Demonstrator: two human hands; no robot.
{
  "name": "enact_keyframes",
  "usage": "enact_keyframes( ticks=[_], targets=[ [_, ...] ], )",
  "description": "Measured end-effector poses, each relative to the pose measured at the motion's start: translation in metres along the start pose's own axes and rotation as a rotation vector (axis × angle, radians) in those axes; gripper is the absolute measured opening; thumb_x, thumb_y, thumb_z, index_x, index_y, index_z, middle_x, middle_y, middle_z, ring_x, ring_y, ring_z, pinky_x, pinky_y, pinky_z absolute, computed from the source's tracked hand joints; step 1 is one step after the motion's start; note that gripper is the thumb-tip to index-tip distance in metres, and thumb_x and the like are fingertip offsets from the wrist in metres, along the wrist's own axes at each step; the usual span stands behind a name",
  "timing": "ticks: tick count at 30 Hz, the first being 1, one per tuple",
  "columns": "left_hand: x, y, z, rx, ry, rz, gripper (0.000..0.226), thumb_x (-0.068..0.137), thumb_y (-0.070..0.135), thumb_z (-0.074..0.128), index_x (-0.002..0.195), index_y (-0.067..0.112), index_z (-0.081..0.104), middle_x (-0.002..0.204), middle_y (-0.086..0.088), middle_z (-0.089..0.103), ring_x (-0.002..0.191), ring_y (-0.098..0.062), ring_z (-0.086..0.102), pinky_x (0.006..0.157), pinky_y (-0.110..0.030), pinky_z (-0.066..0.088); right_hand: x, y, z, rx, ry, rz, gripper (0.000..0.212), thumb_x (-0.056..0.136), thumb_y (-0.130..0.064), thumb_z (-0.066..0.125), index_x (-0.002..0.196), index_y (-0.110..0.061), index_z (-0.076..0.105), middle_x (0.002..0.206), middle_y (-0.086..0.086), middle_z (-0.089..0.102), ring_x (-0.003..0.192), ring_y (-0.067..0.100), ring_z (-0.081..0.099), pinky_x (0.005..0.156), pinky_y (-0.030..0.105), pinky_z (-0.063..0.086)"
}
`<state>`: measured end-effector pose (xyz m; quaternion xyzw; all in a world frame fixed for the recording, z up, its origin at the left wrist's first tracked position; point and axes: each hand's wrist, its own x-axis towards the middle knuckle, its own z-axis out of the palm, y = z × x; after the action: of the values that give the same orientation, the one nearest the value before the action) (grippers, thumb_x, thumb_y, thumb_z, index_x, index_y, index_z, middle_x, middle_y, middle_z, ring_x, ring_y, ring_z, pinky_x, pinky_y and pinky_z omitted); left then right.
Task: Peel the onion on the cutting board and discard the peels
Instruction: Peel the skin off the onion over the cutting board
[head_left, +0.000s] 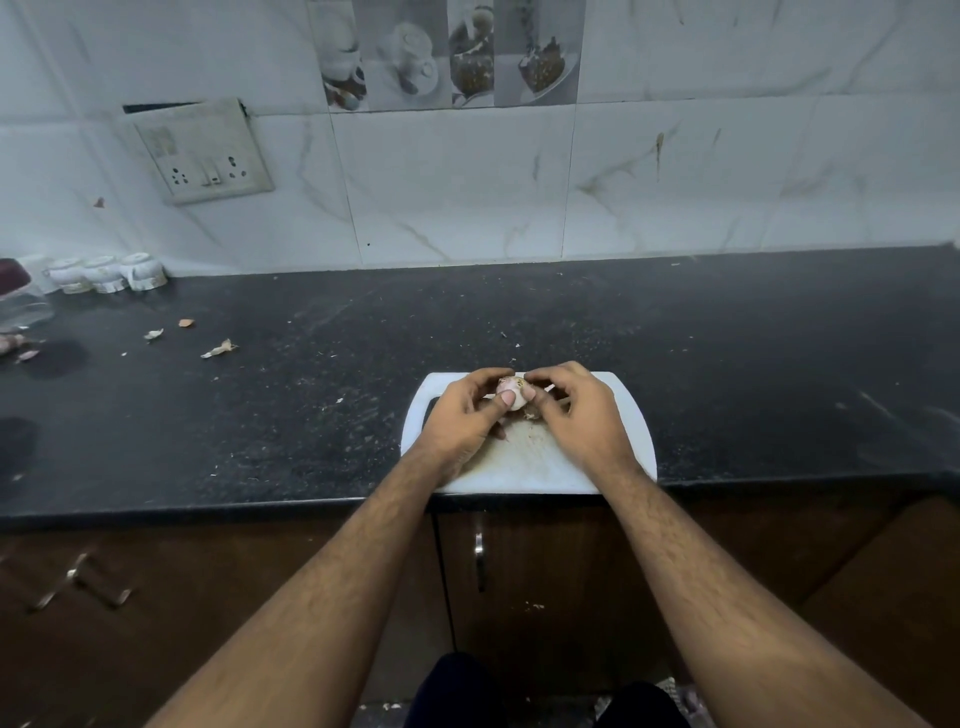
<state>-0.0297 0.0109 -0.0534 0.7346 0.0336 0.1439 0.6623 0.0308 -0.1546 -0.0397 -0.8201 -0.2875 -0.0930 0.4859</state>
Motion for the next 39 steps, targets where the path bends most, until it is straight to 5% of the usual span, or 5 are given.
enact_keyframes(
  ticks=[8, 15, 22, 34, 39],
  targets=[
    [0.001, -0.003, -0.001, 0.031, -0.006, -0.011, 0.032, 0.105, 0.018, 0.059, 0.137, 0.016, 0.064, 0.123, -0.004, 0.073, 0.098, -0.009, 0.068, 0.075, -0.026, 0.056, 0.0, 0.002, -0.001, 0.094, -0.034, 0.079, 0.01, 0.091, -0.021, 0.076, 0.1, -0.021, 0.08, 0.084, -0.016, 0.075, 0.079, -0.01, 0.066, 0.067, 0.004, 0.044],
    [0.003, -0.003, 0.001, -0.012, 0.024, -0.048, 0.031, 0.108, 0.021, 0.053, 0.134, 0.007, 0.063, 0.105, -0.009, 0.075, 0.08, -0.013, 0.065, 0.07, -0.025, 0.056, -0.002, 0.002, 0.001, 0.059, -0.033, 0.042, 0.014, 0.095, -0.021, 0.07, 0.106, -0.024, 0.08, 0.09, -0.015, 0.075, 0.075, 0.006, 0.07, 0.073, 0.029, 0.06],
    [0.002, 0.0, 0.003, -0.016, 0.031, -0.047, 0.029, 0.11, 0.029, 0.048, 0.118, 0.014, 0.071, 0.09, -0.013, 0.065, 0.075, -0.019, 0.055, 0.065, -0.029, 0.052, -0.009, -0.005, 0.002, -0.148, -0.019, -0.087, 0.017, 0.098, -0.028, 0.066, 0.108, -0.021, 0.078, 0.093, -0.008, 0.074, 0.085, 0.007, 0.066, 0.08, 0.03, 0.055],
    [0.0, 0.002, 0.002, 0.001, 0.005, -0.058, 0.028, 0.111, 0.024, 0.045, 0.119, 0.015, 0.07, 0.09, -0.005, 0.069, 0.073, -0.012, 0.056, 0.067, -0.025, 0.052, -0.008, -0.009, 0.0, -0.084, -0.009, 0.006, 0.01, 0.093, -0.022, 0.072, 0.098, -0.017, 0.078, 0.086, -0.01, 0.074, 0.072, 0.002, 0.067, 0.073, 0.031, 0.06],
    [0.0, 0.001, 0.003, 0.035, -0.011, -0.033, 0.026, 0.11, 0.021, 0.049, 0.126, 0.015, 0.067, 0.102, -0.002, 0.073, 0.08, -0.011, 0.065, 0.081, -0.033, 0.058, -0.006, -0.008, 0.001, -0.119, -0.015, 0.057, 0.004, 0.089, -0.02, 0.074, 0.092, -0.018, 0.073, 0.082, -0.01, 0.071, 0.075, 0.006, 0.067, 0.071, 0.031, 0.06]
  ],
)
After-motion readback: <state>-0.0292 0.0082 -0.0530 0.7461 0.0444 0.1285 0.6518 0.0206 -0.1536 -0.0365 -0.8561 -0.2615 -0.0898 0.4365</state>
